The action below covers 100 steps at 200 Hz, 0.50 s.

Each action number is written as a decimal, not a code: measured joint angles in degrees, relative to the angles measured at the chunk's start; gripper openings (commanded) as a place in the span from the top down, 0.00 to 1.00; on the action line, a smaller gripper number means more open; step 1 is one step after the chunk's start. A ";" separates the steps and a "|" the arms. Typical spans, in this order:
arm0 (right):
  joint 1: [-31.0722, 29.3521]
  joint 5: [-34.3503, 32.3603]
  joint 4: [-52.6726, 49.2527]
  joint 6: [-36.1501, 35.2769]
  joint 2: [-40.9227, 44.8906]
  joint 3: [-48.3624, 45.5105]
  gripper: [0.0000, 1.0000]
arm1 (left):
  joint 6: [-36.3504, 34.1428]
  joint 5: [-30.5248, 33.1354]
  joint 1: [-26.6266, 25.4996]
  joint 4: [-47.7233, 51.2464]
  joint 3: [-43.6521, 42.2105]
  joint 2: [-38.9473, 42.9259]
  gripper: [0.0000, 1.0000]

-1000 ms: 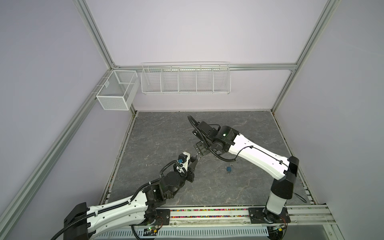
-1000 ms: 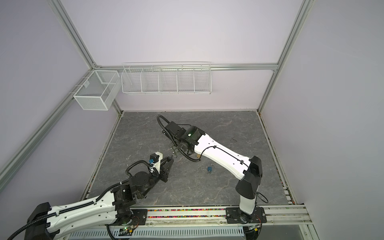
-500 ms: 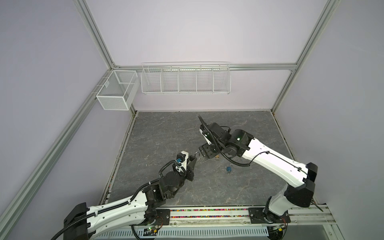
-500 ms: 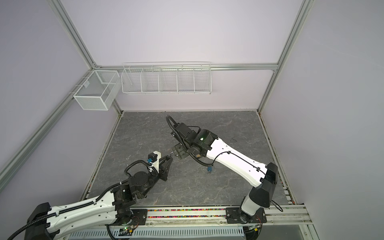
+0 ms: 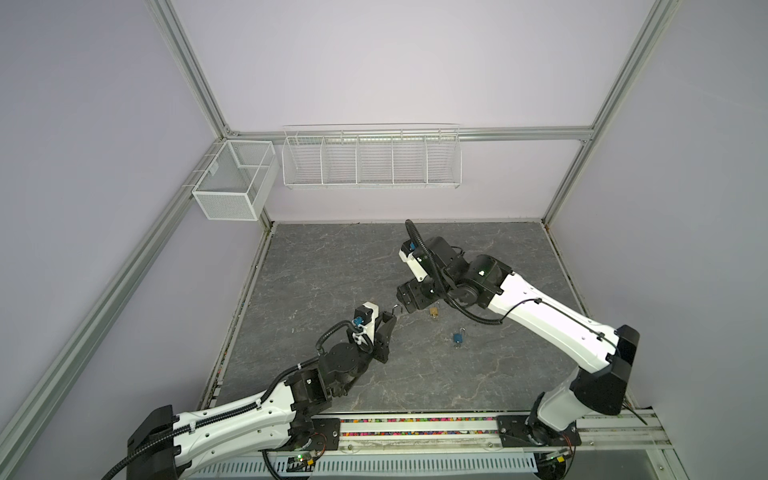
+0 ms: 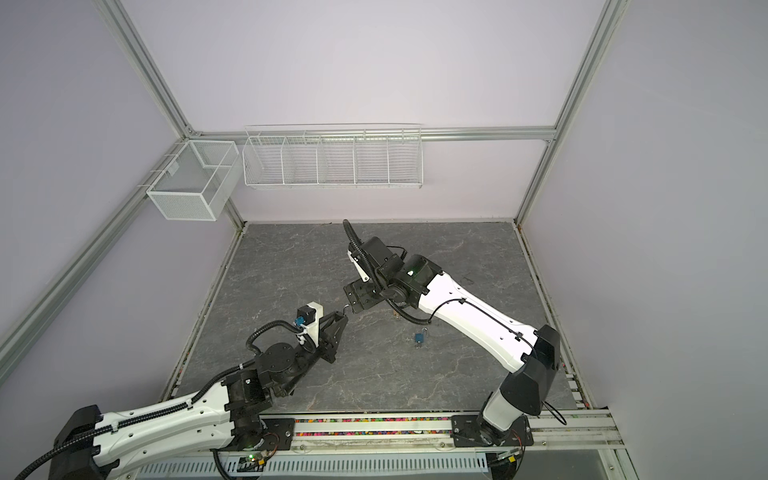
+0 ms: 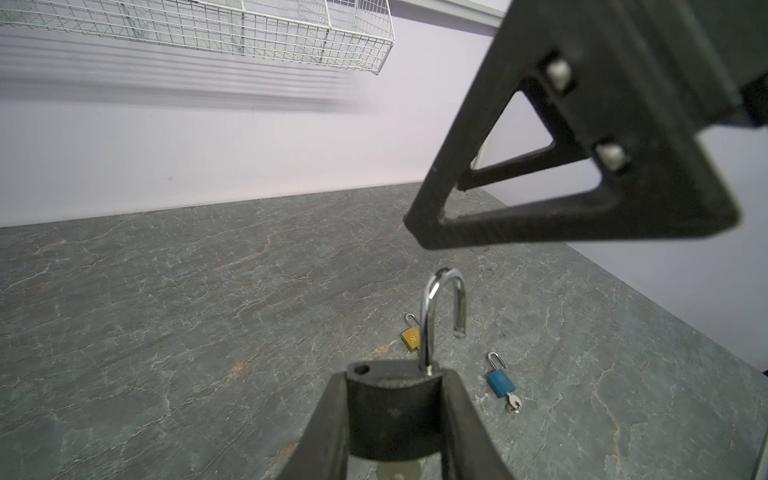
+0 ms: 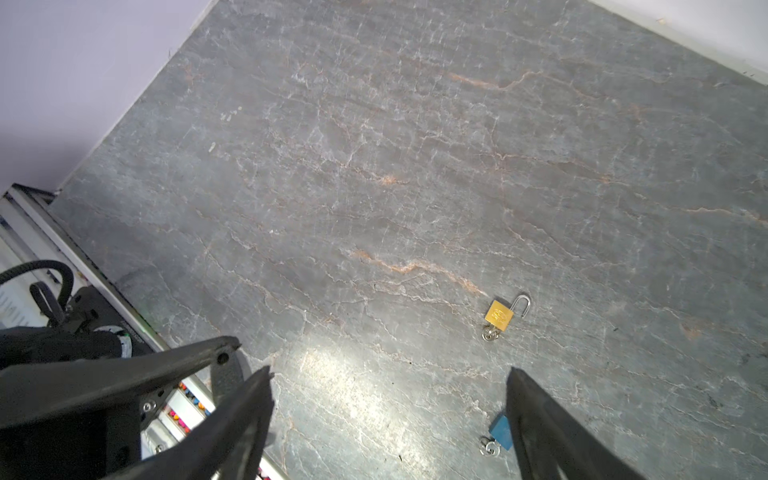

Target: Unlock with the key

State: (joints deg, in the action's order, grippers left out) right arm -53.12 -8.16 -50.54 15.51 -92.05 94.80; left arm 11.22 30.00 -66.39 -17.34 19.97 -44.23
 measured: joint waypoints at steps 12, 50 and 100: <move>0.02 0.55 0.33 -0.37 0.00 -0.81 0.11 | 0.00 0.00 0.00 0.00 0.02 0.00 1.00; 0.02 1.88 1.11 -0.74 0.46 -2.91 0.11 | 0.00 0.20 0.00 -0.26 0.00 0.00 1.00; 0.02 1.79 1.16 -0.76 2.21 -3.52 0.10 | 0.07 0.90 0.00 -0.39 0.00 0.00 1.00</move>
State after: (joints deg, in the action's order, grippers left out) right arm -53.10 -6.37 -49.39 14.74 -89.84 91.29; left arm 11.29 30.89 -66.39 -17.74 19.97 -44.23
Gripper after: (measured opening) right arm 0.898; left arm 0.290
